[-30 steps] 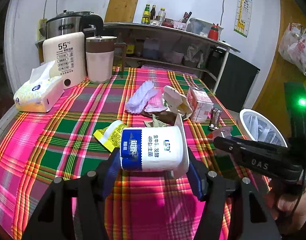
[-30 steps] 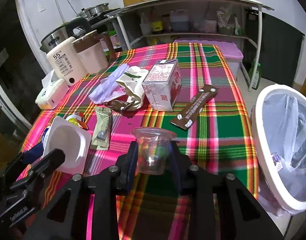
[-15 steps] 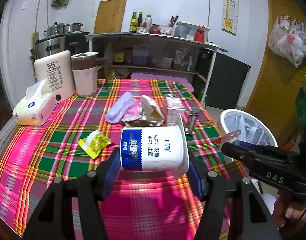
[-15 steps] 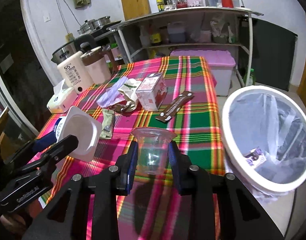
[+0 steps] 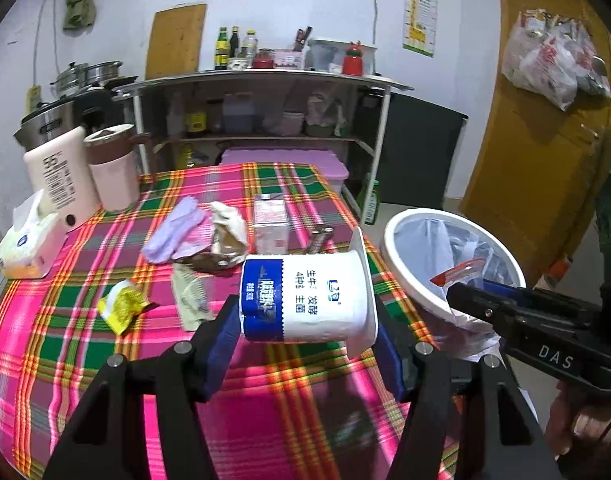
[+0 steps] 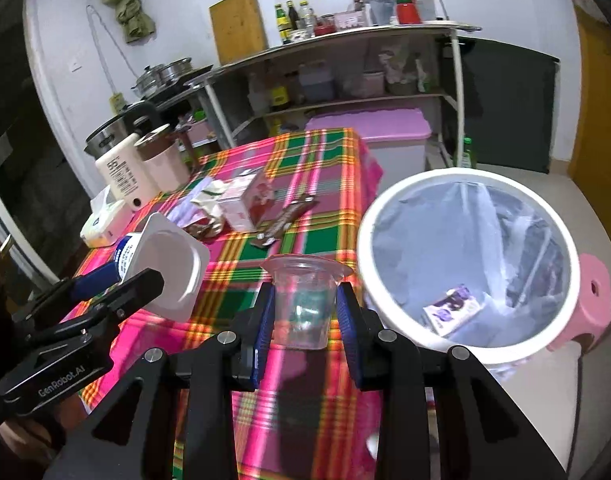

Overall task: Collect trash
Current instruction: 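Carry both cups over the bin and open both tools to drop them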

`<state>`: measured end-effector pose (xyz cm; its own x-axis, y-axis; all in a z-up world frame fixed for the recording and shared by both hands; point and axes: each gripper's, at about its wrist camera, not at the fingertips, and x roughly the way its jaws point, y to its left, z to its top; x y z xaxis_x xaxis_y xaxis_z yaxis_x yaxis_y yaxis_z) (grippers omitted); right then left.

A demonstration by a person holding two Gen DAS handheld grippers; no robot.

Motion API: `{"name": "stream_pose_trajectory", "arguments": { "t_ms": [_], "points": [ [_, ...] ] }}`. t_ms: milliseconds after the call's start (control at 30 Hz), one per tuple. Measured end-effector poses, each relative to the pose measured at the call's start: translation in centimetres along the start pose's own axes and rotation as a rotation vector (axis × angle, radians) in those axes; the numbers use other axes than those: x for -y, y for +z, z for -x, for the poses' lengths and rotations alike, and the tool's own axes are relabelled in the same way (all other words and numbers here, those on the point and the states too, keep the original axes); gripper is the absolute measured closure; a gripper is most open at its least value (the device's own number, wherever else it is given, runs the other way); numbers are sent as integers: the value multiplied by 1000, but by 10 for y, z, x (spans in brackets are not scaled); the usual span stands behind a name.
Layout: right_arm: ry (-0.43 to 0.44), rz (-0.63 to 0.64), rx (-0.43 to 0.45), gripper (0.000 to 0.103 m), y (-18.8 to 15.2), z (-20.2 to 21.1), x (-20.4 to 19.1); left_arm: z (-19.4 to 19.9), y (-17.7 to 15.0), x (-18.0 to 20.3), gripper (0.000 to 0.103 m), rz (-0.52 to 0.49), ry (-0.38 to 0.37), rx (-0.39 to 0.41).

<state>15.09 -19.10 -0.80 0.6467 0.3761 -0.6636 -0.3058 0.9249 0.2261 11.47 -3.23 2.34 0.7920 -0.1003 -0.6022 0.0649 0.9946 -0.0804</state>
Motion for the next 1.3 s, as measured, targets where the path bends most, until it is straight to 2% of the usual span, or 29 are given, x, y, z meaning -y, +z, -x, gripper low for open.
{"name": "stream_pose_trajectory", "arguments": {
  "t_ms": [300,533,900,1300],
  "points": [
    [-54,-58,18,71,1,9,41,-21,11,32,40,-45,-65,-19],
    [-106,-100,25,71,2,12,73,-38,27,54,39,-66,-144,-14],
    [-160,-154,10,70,3,10,116,-75,41,95,39,-114,-254,-57],
    [-200,-191,-41,70,-2,-4,142,-105,41,115,39,-135,-297,-121]
  ]
}}
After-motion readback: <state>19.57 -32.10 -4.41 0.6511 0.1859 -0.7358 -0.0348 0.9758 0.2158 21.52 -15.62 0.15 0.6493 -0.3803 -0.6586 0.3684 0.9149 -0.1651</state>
